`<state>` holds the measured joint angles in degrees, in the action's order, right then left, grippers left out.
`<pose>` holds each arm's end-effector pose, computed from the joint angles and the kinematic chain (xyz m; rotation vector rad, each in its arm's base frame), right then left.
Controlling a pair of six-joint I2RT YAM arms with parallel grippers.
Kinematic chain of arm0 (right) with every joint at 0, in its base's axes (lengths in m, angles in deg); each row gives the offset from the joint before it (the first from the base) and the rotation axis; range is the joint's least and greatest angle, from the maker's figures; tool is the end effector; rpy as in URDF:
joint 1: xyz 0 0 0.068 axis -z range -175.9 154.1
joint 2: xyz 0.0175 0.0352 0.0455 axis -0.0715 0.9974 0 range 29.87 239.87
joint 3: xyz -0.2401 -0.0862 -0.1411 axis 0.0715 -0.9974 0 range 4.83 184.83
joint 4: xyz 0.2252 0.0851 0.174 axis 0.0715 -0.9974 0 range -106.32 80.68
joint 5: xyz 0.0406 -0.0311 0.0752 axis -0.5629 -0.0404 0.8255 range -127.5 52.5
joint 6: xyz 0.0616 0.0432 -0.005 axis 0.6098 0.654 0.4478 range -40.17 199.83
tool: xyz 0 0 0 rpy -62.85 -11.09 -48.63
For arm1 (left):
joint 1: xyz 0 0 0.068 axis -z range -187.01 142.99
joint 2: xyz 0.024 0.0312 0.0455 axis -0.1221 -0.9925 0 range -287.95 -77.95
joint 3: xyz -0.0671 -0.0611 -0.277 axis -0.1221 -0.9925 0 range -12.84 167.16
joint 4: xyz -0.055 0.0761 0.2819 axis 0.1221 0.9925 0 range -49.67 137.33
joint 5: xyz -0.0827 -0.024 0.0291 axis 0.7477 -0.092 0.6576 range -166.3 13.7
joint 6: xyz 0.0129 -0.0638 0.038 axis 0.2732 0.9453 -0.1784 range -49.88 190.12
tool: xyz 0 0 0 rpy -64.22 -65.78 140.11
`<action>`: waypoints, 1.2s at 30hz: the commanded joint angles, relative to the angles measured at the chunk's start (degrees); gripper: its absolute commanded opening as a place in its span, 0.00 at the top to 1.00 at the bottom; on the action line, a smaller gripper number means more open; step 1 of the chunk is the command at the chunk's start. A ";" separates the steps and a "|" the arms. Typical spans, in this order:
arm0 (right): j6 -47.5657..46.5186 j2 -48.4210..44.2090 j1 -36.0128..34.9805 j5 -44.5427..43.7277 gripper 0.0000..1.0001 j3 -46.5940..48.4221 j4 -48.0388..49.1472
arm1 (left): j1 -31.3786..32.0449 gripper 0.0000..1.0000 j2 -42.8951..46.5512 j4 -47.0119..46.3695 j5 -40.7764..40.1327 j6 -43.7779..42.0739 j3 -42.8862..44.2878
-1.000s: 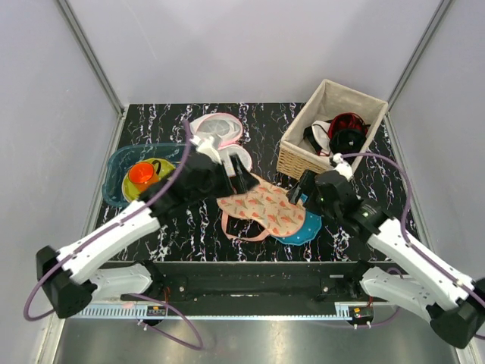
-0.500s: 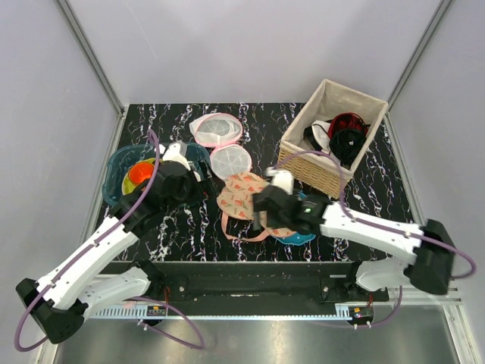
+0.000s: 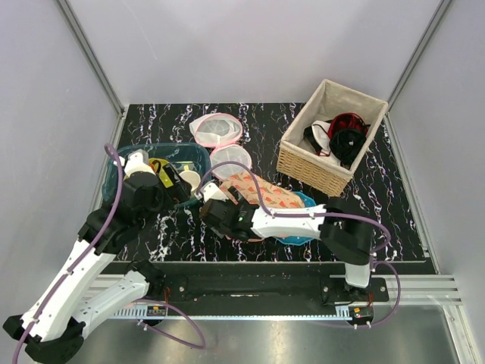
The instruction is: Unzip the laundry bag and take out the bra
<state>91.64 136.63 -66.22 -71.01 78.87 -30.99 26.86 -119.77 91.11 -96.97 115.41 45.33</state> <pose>0.1833 0.4079 0.1791 -0.9320 2.1201 -0.0371 0.1565 -0.0780 0.3641 -0.4190 2.1164 -0.4193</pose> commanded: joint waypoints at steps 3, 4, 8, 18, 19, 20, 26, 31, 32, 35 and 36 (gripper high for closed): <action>-8.91 4.51 0.19 -9.45 0.19 -0.82 13.75 | -1.43 0.01 0.77 2.31 -1.57 1.28 0.63; -9.00 4.07 0.19 -9.63 0.30 -1.52 14.20 | -1.52 0.01 1.04 1.95 -1.22 1.28 0.37; -9.00 -0.05 0.19 -12.18 0.99 -5.91 15.96 | -2.14 0.01 1.22 2.56 -2.09 2.77 0.19; -7.78 -33.32 0.10 5.63 1.00 -20.42 16.32 | -2.75 0.01 -3.43 -6.56 14.40 0.32 -2.09; -7.34 -35.63 0.10 7.05 1.00 -20.78 15.44 | -2.67 0.01 -4.57 -7.88 16.60 0.75 -3.06; -6.72 -37.66 0.10 8.28 1.00 -21.04 14.39 | -2.67 0.01 -6.24 -10.77 19.84 1.63 -5.15; -3.47 -46.46 0.10 13.91 1.00 -19.99 5.33 | -2.75 0.01 -7.31 -19.22 24.53 0.59 -9.22; -0.04 -50.68 0.45 19.36 1.00 -19.11 3.04 | -3.02 0.01 -2.57 -23.53 21.55 -5.12 -10.18; 0.49 -50.95 0.97 20.50 1.00 -18.15 2.52 | -3.28 0.01 -2.04 -24.58 21.98 -8.09 -10.62; 2.68 -52.96 4.91 23.47 1.00 -17.79 2.25 | -4.16 0.01 0.42 -26.78 27.23 -13.72 -11.24; 3.82 -54.10 6.94 24.89 1.00 -17.88 2.51 | -4.68 0.01 0.95 -27.57 29.52 -15.14 -11.50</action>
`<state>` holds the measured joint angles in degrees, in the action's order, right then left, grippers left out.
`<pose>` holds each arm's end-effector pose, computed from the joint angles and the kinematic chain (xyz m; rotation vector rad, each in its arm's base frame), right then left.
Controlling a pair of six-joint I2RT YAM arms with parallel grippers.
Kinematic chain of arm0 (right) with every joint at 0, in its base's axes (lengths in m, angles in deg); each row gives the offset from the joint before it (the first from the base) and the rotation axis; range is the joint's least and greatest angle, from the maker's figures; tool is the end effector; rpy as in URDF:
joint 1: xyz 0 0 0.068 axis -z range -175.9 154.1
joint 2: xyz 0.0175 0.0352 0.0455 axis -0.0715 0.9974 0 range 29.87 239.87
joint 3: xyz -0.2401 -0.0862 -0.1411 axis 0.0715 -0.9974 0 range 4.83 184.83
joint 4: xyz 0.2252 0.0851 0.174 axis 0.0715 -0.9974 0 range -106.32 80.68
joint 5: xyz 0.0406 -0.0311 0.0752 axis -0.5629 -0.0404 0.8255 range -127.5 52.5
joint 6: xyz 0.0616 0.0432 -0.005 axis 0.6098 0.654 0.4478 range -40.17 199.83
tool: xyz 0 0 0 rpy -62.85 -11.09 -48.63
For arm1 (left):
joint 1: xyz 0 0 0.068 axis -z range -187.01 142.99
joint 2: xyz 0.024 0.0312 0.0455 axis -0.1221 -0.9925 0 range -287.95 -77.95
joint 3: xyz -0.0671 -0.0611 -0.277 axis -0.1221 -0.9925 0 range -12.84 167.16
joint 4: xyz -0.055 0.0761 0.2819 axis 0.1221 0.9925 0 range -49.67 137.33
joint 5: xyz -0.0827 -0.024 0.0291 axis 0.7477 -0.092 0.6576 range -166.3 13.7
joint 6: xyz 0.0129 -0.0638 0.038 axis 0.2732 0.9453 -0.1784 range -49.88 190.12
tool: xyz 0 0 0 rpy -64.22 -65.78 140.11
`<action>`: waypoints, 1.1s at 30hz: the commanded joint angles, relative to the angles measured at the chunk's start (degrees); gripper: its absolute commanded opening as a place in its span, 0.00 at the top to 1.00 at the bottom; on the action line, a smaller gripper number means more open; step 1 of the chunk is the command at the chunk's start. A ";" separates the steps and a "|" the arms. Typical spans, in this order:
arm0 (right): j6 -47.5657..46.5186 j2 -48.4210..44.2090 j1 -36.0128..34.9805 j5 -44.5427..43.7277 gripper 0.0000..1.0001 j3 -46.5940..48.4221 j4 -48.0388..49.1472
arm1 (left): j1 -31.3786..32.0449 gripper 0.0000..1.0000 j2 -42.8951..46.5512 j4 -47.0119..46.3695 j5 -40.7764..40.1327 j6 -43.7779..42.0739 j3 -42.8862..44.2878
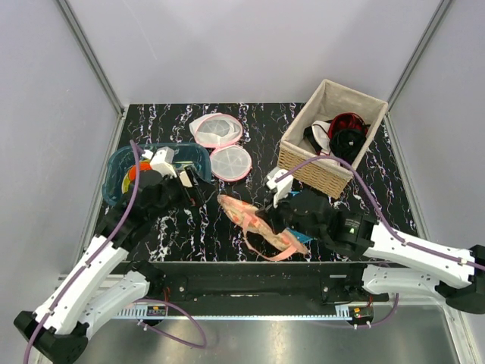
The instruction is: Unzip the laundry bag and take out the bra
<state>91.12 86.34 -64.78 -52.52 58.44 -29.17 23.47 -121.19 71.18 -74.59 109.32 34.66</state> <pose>0.1141 0.2493 0.3431 -0.8113 1.8414 0.6567 0.1836 -0.1103 0.3268 -0.1423 2.1237 -0.7773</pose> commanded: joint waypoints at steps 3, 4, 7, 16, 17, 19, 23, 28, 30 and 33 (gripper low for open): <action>6.89 -5.22 12.60 11.50 1.00 1.33 1.13 | -2.18 0.01 3.69 -9.06 16.81 -12.74 -0.75; 7.08 -5.40 13.41 12.12 1.00 1.07 1.14 | -2.18 0.01 3.43 -8.79 17.70 -13.01 -0.40; 7.78 -4.88 15.44 14.85 1.00 0.98 2.28 | -2.18 0.01 2.56 -10.45 25.58 -13.88 -1.53; 13.14 2.15 20.37 18.37 1.00 4.75 0.79 | -2.27 0.01 4.22 -11.96 25.01 -11.52 -4.71; 12.88 3.90 20.45 19.15 1.00 5.54 0.70 | -2.27 0.01 3.26 -11.35 24.92 -10.82 -4.18; 12.18 5.31 20.45 21.95 1.00 6.95 1.22 | -2.27 0.01 2.12 -10.73 24.74 -9.06 -2.86; 11.65 7.08 20.37 21.97 1.00 7.04 1.93 | -2.62 0.01 0.97 -9.24 16.07 -4.85 -1.98; 12.44 7.08 20.45 22.32 1.00 5.99 2.80 | -6.91 0.01 2.03 -13.88 17.16 6.22 -2.60; 12.70 7.43 20.37 23.02 1.00 5.55 3.16 | -8.41 0.01 -0.77 -12.15 19.02 9.04 0.63; 12.62 7.95 20.37 23.82 1.00 5.63 2.98 | -10.70 0.01 -8.77 -8.37 22.98 10.80 6.43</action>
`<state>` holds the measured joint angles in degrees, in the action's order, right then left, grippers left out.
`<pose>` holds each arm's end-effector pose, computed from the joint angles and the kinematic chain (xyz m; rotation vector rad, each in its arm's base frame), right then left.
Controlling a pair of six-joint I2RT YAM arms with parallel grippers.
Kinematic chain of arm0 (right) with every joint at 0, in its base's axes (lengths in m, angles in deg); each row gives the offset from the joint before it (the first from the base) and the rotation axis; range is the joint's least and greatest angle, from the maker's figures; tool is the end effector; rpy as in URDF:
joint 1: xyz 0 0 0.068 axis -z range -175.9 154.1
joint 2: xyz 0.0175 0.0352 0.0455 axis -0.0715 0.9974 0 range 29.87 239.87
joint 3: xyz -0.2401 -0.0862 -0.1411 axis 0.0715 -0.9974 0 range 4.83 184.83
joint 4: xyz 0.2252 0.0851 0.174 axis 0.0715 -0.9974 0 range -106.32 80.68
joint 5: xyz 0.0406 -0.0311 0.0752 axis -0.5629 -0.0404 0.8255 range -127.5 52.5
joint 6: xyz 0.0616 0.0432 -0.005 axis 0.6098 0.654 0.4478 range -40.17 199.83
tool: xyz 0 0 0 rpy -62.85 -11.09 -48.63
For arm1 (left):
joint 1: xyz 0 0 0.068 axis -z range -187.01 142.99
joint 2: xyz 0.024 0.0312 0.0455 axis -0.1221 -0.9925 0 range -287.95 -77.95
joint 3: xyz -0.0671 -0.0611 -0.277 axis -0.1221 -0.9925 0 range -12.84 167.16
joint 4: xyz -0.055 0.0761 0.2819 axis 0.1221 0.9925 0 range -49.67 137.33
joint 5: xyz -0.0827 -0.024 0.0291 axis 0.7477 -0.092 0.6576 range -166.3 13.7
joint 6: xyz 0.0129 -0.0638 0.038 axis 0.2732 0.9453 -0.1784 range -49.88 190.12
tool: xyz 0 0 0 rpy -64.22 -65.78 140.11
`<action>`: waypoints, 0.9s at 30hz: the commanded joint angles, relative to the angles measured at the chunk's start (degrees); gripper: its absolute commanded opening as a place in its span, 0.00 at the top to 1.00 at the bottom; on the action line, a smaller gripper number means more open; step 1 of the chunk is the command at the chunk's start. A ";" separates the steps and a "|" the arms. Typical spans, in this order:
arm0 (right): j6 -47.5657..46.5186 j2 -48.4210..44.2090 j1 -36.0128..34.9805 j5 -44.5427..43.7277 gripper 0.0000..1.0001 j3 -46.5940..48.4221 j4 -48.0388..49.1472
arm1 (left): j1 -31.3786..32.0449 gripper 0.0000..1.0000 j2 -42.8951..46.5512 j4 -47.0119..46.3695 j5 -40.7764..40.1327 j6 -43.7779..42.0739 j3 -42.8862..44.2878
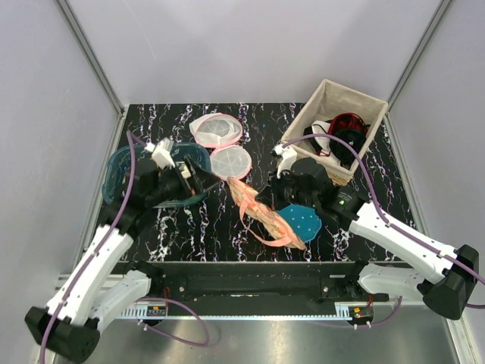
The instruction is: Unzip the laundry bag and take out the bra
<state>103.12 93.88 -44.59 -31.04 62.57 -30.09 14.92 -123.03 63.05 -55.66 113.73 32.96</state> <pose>0.1964 0.2341 0.3345 -0.5477 2.0912 0.8759 0.2010 -0.1051 0.3276 -0.1403 2.0916 -1.0783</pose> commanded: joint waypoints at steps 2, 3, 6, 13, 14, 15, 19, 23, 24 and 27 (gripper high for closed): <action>-0.08 0.50 0.08 1.81 1.00 1.59 3.20 | -2.77 0.01 -12.73 0.39 6.42 7.70 10.26; -0.52 0.50 0.26 1.45 1.00 1.85 2.50 | -2.95 0.01 -14.58 -0.21 7.82 9.63 11.93; -2.10 0.24 0.17 -1.00 1.00 1.68 0.47 | -2.95 0.01 -19.95 -2.06 14.59 12.01 13.69; -4.04 0.24 0.17 -4.79 1.00 1.77 -1.81 | -2.34 0.01 -28.57 1.63 21.01 10.52 13.70; -4.21 0.50 0.17 -4.61 1.00 1.77 -1.73 | -1.99 0.01 -29.18 0.93 21.54 10.61 13.35; -4.39 0.68 0.17 -4.53 1.00 1.85 -1.72 | -1.11 0.01 -30.49 0.75 21.54 10.61 13.35; -5.01 1.99 0.08 -3.65 1.00 2.47 -1.81 | 0.74 0.01 -34.45 -2.75 22.68 12.54 12.21; -5.71 2.79 -0.62 -4.00 1.00 3.35 -2.08 | 1.01 0.01 -37.88 -10.48 25.14 15.70 9.66; -5.62 2.79 -0.62 -4.35 1.00 3.44 -2.25 | 1.18 0.01 -38.85 -11.29 26.02 15.88 9.48; -5.62 3.05 -0.88 -4.79 1.00 4.14 -2.95 | 1.09 0.01 -41.14 -15.67 27.34 17.73 7.29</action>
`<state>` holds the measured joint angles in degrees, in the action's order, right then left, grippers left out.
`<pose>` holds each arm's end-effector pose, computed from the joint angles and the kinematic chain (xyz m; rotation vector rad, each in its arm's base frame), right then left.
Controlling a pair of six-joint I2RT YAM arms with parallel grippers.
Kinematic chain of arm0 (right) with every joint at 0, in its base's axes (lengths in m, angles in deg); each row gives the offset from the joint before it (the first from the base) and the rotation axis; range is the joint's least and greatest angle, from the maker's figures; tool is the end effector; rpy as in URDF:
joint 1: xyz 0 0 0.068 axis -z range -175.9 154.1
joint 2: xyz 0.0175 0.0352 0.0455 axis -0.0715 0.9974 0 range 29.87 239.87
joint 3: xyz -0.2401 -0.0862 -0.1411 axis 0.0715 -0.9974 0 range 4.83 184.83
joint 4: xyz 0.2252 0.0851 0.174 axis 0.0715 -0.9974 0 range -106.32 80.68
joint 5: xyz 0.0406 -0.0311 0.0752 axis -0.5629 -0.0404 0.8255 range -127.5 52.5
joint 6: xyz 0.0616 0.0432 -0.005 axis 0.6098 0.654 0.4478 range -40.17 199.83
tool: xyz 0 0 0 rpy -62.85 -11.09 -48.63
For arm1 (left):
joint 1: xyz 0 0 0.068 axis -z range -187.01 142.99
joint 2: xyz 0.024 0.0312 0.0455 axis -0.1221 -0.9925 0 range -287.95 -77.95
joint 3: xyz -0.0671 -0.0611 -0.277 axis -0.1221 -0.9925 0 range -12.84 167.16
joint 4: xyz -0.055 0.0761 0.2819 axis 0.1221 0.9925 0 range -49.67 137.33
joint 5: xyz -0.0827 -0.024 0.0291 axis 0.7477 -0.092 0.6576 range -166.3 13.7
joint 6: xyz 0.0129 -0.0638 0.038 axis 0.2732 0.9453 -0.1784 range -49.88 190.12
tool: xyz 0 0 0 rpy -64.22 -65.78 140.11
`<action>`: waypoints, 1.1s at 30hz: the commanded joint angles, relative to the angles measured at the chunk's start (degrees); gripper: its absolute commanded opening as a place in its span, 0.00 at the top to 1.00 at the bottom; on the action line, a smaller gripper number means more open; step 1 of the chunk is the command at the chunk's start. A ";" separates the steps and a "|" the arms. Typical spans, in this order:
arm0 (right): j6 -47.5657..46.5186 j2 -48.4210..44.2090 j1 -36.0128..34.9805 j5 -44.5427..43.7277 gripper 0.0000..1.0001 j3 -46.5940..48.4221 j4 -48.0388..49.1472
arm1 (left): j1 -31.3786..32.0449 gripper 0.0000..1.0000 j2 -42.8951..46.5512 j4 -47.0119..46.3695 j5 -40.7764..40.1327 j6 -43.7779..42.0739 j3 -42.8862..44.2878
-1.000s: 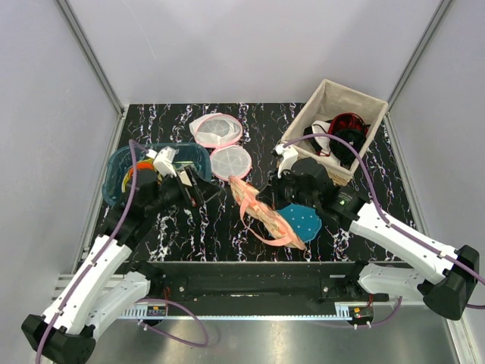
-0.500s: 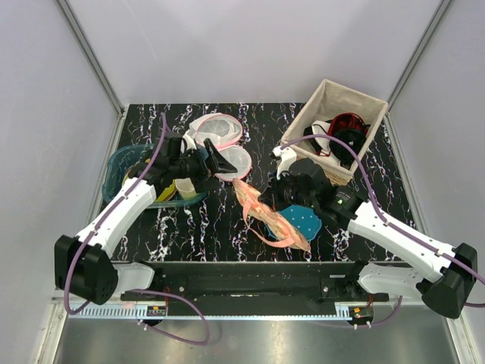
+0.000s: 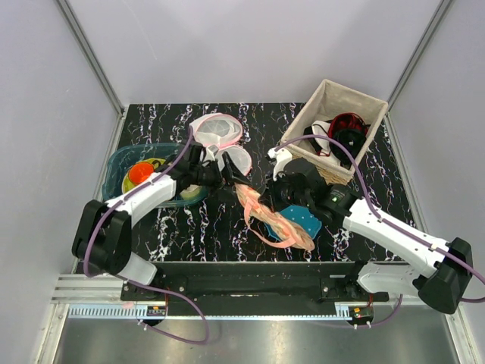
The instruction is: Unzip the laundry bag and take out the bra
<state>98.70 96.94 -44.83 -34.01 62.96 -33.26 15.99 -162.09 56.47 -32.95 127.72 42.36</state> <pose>0.2032 0.2389 0.3150 -0.6167 2.1538 0.7366 0.3074 -0.1779 0.2258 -0.3676 2.6249 -1.4922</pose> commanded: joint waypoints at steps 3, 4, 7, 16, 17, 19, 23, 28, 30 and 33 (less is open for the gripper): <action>-1.21 -0.62 -0.73 -3.04 1.00 3.57 -0.22 | 0.02 0.33 -2.87 -11.39 5.51 4.53 -2.99; -1.21 -1.06 -0.73 -3.22 1.00 3.40 -0.31 | 0.02 0.50 -2.61 -10.96 5.34 4.19 -2.04; 0.63 -1.59 -0.73 -6.38 0.99 3.31 -0.75 | -0.06 1.00 -1.38 -3.60 2.45 -1.07 4.00; 0.73 -6.86 0.06 -11.39 0.00 11.29 -5.32 | -0.24 1.00 3.89 5.48 -0.46 -22.42 19.05; 0.20 -7.47 1.36 -11.22 0.00 12.26 -5.67 | -0.24 1.00 4.50 5.39 -0.38 -27.58 19.76; -1.29 -8.09 3.47 -10.00 0.00 15.76 -7.51 | -0.42 1.00 6.26 5.74 0.32 -32.27 21.34; -3.31 -4.32 10.16 -5.70 0.00 22.63 -13.14 | -0.42 1.00 8.10 12.58 3.51 -48.95 24.43; -6.82 0.60 16.40 4.58 0.00 25.45 -13.50 | -0.24 1.00 14.78 11.81 -2.38 -57.16 19.53; -10.33 2.62 16.67 12.56 0.00 25.46 -13.41 | -0.33 1.00 18.91 9.62 -3.88 -60.15 17.85; -13.07 4.12 16.67 21.73 0.00 23.53 -11.05 | -0.24 1.00 23.48 7.42 -2.67 -62.96 15.03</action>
<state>91.64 98.95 -28.19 -27.89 87.42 -44.91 15.80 -145.17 69.06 -35.44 73.30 59.43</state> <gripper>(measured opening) 0.994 0.035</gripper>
